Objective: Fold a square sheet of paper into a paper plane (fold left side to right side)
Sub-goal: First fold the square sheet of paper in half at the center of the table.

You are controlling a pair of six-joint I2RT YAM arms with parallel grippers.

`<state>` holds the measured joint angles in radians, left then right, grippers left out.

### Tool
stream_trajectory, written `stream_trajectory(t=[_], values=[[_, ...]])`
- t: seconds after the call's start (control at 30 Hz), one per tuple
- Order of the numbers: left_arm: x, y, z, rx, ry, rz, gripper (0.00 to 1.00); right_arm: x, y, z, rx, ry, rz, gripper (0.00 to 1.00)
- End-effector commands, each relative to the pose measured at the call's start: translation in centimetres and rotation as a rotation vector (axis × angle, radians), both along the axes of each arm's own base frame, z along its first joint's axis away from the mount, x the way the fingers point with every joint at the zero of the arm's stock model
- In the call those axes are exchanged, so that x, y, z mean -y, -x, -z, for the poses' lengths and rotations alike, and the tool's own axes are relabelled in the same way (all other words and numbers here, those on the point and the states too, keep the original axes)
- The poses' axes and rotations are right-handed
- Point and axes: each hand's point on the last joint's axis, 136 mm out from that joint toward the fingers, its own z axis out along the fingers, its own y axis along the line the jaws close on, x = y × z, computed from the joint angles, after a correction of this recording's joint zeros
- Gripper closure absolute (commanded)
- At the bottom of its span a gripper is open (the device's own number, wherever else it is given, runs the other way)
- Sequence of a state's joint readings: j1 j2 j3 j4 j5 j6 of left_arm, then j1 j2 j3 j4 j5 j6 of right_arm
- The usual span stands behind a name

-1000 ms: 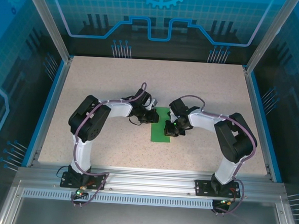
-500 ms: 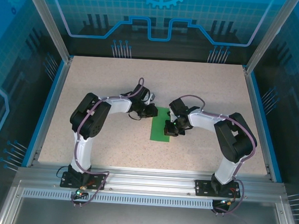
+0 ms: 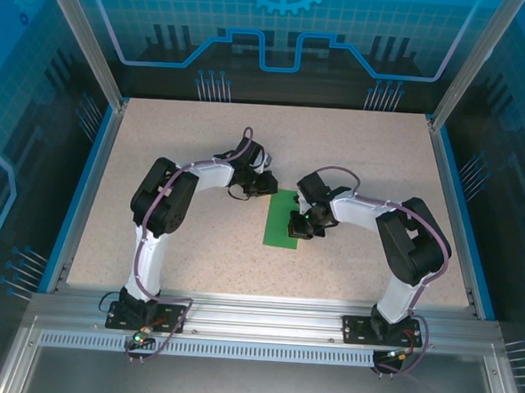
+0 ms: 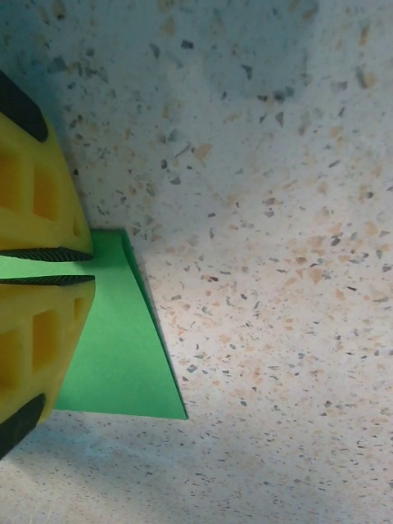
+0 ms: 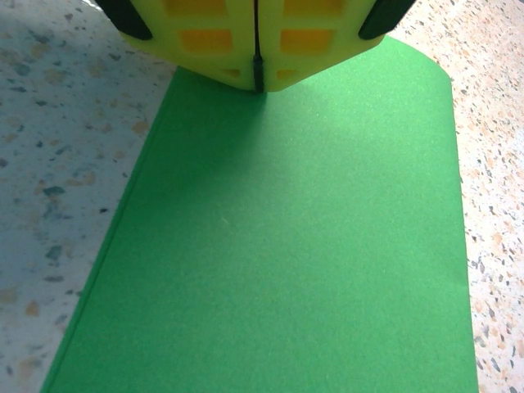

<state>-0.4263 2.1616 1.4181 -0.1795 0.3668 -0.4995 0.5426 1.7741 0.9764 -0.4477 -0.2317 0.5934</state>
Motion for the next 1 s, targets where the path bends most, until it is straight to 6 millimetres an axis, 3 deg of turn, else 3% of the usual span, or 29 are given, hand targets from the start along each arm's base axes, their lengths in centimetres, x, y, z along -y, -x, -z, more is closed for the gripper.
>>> stream_trajectory(t=[0.0, 0.43, 0.6, 0.83, 0.97], values=[[-3.4, -3.3, 2.1, 0.031, -0.09, -0.123, 0.83, 4.7, 4.1, 3.8, -0.156, 0.203, 0.009, 0.94], [-4.4, -5.3, 1.2, 0.031, -0.079, -0.141, 0.81, 4.3, 4.0, 3.6, -0.148, 0.173, 0.024, 0.93], [-4.4, -5.1, -1.1, 0.071, -0.062, -0.122, 0.79, 2.7, 3.2, 3.3, -0.126, 0.088, 0.052, 0.92], [-4.5, -1.5, -6.4, 0.11, 0.017, -0.093, 0.78, -0.7, -0.1, -0.2, 0.049, -0.133, 0.084, 0.86], [-4.2, 1.8, -7.2, 0.057, 0.067, -0.064, 0.78, -1.7, -1.9, -3.2, 0.171, -0.202, 0.068, 0.78]])
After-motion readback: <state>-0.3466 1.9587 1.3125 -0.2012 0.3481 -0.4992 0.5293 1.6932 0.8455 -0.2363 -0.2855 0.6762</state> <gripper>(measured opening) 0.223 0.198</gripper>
